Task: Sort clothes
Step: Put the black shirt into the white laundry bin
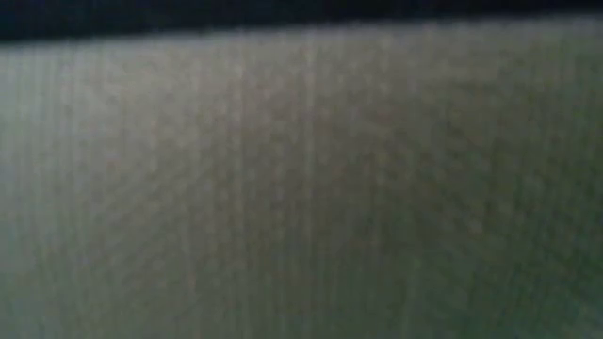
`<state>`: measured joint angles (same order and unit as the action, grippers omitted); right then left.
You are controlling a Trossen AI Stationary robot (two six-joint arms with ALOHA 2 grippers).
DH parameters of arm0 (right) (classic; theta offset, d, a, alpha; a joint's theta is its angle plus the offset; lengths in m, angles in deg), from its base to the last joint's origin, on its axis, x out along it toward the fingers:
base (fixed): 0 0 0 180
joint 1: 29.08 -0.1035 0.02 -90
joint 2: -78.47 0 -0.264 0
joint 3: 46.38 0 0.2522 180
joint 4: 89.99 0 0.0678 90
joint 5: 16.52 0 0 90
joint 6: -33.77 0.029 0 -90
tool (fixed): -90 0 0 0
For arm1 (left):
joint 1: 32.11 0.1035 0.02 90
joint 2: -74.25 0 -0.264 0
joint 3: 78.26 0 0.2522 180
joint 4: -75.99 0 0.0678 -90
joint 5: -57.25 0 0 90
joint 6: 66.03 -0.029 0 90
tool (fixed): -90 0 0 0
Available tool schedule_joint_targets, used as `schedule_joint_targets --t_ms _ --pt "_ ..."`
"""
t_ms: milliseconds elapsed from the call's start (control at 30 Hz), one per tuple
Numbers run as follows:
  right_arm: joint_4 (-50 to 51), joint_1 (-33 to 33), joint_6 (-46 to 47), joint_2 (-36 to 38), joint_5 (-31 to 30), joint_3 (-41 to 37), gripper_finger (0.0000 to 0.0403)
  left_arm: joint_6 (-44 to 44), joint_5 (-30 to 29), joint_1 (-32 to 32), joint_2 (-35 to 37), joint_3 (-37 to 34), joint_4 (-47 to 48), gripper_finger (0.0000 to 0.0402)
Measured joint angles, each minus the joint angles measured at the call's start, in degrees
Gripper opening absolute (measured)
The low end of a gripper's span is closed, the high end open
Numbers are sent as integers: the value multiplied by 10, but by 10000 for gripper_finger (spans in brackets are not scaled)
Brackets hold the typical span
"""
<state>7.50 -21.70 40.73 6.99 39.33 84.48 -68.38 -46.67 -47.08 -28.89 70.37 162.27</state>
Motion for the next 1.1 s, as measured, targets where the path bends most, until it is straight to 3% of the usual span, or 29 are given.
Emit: schedule_joint_targets --t_ms 500,867,1000,1100 --pt "25 220 51 -69 161 -54 12 -37 -141 1 175 -1 23 0" --pt "6 321 130 -77 232 -251 16 -42 -222 1 240 -4 35 0" --pt "-57 328 142 -64 283 -321 41 -63 -232 1 257 -4 35 0" --pt "-91 328 149 -58 288 -364 76 -77 -244 1 267 -4 35 0"
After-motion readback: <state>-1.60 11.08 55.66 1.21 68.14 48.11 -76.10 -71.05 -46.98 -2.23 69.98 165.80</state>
